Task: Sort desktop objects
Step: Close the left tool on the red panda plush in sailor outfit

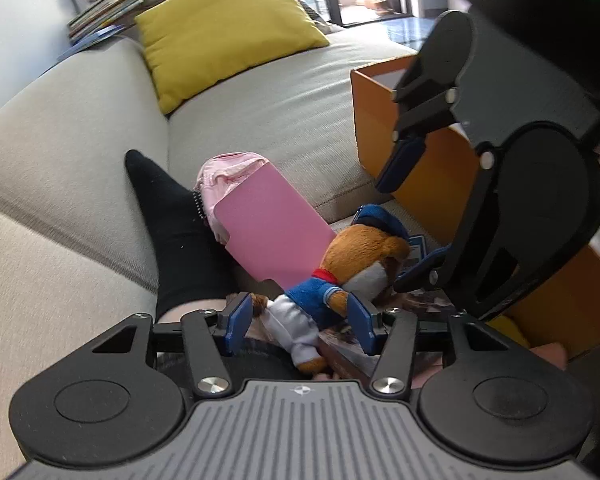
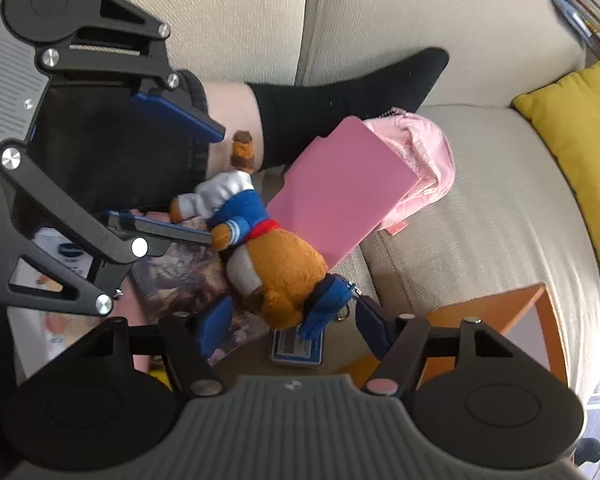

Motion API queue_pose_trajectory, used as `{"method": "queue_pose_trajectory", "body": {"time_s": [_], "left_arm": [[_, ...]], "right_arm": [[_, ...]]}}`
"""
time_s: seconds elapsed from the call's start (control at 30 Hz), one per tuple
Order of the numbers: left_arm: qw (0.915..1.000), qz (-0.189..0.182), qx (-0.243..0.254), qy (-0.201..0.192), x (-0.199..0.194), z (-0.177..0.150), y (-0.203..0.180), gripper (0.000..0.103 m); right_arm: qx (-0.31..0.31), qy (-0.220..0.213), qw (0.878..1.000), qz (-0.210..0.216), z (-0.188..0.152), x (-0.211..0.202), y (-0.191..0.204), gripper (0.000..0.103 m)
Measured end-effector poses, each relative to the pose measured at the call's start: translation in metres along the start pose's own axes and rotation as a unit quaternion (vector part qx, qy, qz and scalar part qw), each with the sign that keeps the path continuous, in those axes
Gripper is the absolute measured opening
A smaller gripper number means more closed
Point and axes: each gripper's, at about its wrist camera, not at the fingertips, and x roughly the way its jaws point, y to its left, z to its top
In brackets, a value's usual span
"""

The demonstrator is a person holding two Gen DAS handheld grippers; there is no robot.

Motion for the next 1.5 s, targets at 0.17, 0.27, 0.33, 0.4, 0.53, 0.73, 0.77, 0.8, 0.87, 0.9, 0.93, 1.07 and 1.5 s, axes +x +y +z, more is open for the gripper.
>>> {"method": "queue_pose_trajectory", "body": {"time_s": [0.17,0.27,0.33,0.4,0.53,0.73,0.77,0.8,0.87,0.9,0.93,1.07,1.5], "left_arm": [[0.9984,-0.043,-0.016,0.033,0.017,0.004,0.011,0.065],[0.9973,-0.04,-0.022,0.057,0.025,0.006,0.014,0.065],[0.9975,-0.025,-0.013,0.064,0.026,0.011,0.014,0.065],[0.9981,-0.019,0.011,0.057,0.026,0.015,0.013,0.065],[0.996,-0.015,0.057,0.067,0.038,0.022,0.013,0.065],[0.9903,-0.035,0.088,0.102,0.061,0.02,0.011,0.065],[0.99,-0.032,0.088,0.105,0.065,0.021,0.01,0.065],[0.99,-0.03,0.084,0.109,0.068,0.021,0.011,0.064],[0.9908,-0.026,0.069,0.114,0.071,0.022,0.012,0.06],[0.9912,-0.024,0.064,0.114,0.071,0.022,0.012,0.059],[0.9915,-0.023,0.061,0.113,0.069,0.022,0.012,0.056],[0.9933,-0.02,0.038,0.107,0.061,0.021,0.014,0.045],[0.9882,-0.044,-0.126,0.076,0.006,0.021,0.04,0.038]], "right_arm": [[-0.02,0.015,1.0,0.001,0.005,0.016,0.002,0.071],[-0.033,0.012,0.999,-0.011,0.007,0.016,0.003,0.062],[-0.034,0.007,0.999,-0.009,0.009,0.011,0.001,0.06],[-0.035,0.002,0.999,-0.009,0.009,0.007,0.0,0.06],[-0.008,-0.001,1.0,0.003,0.007,0.004,-0.009,0.06],[0.019,-0.019,1.0,-0.005,0.004,-0.003,-0.017,0.055],[0.023,-0.019,1.0,-0.002,0.004,-0.003,-0.018,0.055],[0.03,-0.018,0.999,0.003,0.004,-0.002,-0.02,0.057],[0.042,-0.013,0.999,0.002,0.005,0.001,-0.023,0.059],[0.044,-0.014,0.999,0.0,0.005,0.001,-0.023,0.059],[0.046,-0.015,0.999,-0.003,0.004,0.001,-0.024,0.059],[0.068,-0.022,0.997,-0.009,0.0,-0.001,-0.031,0.061],[0.099,-0.062,0.993,-0.022,-0.014,-0.036,-0.026,0.07]]}}
